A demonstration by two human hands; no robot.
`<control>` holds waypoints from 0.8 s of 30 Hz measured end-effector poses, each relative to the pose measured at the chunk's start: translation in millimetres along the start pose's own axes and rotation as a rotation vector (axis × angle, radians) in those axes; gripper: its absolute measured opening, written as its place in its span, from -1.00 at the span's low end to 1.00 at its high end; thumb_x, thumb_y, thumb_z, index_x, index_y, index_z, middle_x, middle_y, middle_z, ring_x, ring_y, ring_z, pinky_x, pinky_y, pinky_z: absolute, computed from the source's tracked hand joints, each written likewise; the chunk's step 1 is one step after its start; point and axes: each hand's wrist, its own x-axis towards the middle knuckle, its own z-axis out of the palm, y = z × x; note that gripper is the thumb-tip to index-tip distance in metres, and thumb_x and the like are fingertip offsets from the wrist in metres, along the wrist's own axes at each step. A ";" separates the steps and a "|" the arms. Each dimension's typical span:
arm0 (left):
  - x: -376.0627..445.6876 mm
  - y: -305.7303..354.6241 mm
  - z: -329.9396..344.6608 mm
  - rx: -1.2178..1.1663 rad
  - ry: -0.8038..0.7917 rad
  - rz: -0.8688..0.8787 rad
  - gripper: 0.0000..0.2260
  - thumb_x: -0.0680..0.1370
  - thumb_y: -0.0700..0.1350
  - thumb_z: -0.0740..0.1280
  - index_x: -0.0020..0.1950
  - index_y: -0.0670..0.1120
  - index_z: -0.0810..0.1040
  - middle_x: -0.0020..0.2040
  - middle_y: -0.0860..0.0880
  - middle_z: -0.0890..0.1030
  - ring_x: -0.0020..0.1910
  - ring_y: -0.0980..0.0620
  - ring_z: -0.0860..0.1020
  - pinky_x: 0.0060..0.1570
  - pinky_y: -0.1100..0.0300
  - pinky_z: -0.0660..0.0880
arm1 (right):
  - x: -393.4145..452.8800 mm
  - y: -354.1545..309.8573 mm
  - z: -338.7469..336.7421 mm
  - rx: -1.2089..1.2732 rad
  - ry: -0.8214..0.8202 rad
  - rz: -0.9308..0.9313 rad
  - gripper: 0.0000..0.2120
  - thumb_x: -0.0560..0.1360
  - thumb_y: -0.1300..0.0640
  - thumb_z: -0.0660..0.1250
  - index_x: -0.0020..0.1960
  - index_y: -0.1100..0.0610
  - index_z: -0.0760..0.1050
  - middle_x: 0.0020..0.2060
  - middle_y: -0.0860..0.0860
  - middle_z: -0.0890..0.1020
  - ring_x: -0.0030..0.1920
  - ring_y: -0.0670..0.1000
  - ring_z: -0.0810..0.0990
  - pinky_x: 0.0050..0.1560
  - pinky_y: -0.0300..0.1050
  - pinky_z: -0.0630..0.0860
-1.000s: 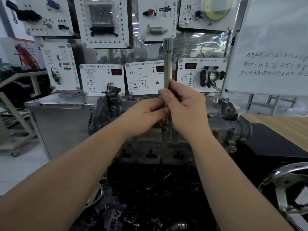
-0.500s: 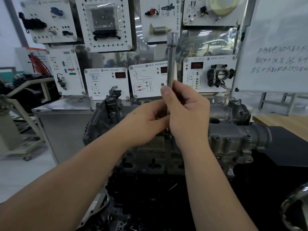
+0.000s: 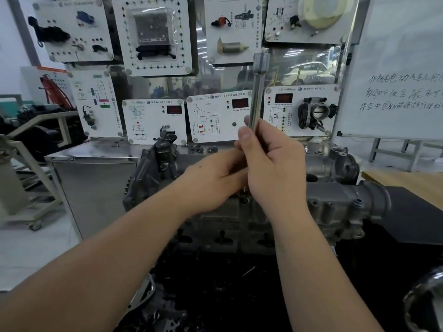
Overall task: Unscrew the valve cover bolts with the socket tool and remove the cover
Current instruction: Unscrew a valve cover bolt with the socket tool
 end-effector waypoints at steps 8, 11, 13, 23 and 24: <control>1.4 -1.4 -2.4 -0.014 0.004 0.031 -0.88 0.57 0.04 0.25 -0.01 0.17 0.59 -0.10 0.11 0.69 -0.14 0.12 0.66 -0.07 0.16 0.60 | -3.5 2.6 2.0 0.086 -0.051 0.039 -0.81 0.62 -0.01 0.27 0.21 -0.20 0.45 -0.10 -0.19 0.72 0.02 -0.19 0.68 0.05 -0.25 0.58; 2.2 -0.3 1.3 0.033 0.027 0.032 -0.89 0.60 0.02 0.26 0.01 0.15 0.59 -0.10 0.09 0.70 -0.13 0.15 0.65 -0.08 0.17 0.59 | -5.6 1.6 1.2 0.078 0.000 0.010 -0.87 0.61 0.02 0.34 0.03 -0.23 0.50 -0.15 -0.13 0.70 -0.08 -0.16 0.66 -0.04 -0.26 0.58; 1.2 0.0 1.0 0.017 0.034 0.021 -0.81 0.61 0.07 0.24 0.02 0.06 0.62 -0.10 -0.02 0.69 -0.10 -0.03 0.65 -0.01 -0.06 0.58 | -5.4 1.0 0.1 0.037 -0.013 -0.019 -0.84 0.64 0.08 0.31 -0.07 -0.15 0.54 -0.19 -0.14 0.67 -0.15 -0.17 0.63 -0.13 -0.34 0.53; 2.3 -3.0 0.2 0.002 0.035 0.027 -0.87 0.56 0.05 0.27 -0.03 0.18 0.62 -0.13 0.19 0.70 -0.15 0.20 0.65 -0.09 0.25 0.59 | -4.6 1.2 1.7 0.011 -0.052 -0.010 -0.77 0.63 -0.03 0.28 0.24 0.00 0.55 -0.18 -0.14 0.69 -0.07 -0.13 0.68 -0.02 -0.14 0.61; 2.6 -3.3 1.2 0.005 0.036 0.040 -0.88 0.59 0.01 0.28 -0.02 0.19 0.61 -0.13 0.24 0.69 -0.15 0.24 0.65 -0.13 0.33 0.56 | -5.2 1.9 2.6 0.004 -0.029 -0.029 -0.84 0.63 -0.01 0.30 0.15 0.00 0.57 -0.21 -0.16 0.67 -0.12 -0.15 0.66 -0.08 -0.19 0.59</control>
